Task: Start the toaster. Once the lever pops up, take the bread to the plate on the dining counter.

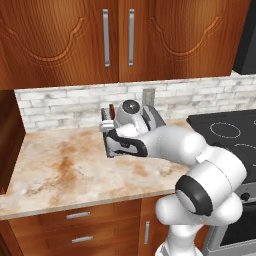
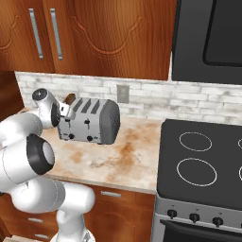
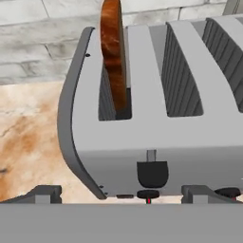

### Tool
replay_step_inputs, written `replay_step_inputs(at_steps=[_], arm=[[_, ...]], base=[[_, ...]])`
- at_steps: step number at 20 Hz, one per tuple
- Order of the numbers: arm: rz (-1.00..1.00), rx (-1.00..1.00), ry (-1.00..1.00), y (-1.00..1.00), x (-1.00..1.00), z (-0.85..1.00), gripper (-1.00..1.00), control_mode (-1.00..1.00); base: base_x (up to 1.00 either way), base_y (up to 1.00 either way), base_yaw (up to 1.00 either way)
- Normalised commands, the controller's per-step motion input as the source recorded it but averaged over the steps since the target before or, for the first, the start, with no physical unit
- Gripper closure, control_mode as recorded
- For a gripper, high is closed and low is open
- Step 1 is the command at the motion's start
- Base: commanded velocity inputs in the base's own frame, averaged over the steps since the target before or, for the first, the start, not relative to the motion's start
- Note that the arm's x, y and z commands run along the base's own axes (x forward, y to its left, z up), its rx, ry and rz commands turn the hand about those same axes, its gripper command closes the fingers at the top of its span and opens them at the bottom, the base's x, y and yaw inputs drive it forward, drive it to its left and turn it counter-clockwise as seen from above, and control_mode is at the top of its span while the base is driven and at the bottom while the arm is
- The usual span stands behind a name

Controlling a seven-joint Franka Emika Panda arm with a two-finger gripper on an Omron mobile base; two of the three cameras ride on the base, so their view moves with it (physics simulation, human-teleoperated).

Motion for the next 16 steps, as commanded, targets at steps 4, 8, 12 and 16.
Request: replay_step_inputs(at_steps=[4,8,12,16], arm=[[0.00,0.00,0.00,0.01,0.14,-0.02,-1.00,-1.00],[0.00,0.00,0.00,0.00,0.12,0.00,-1.00,-1.00],[0.00,0.00,0.00,0.04,0.01,0.00,-1.00,-1.00],[0.00,0.00,0.00,0.09,0.04,0.00,-1.00,-1.00]], base=[[0.00,0.00,0.00],[0.00,0.00,0.00],[0.00,0.00,0.00],[0.00,0.00,0.00]])
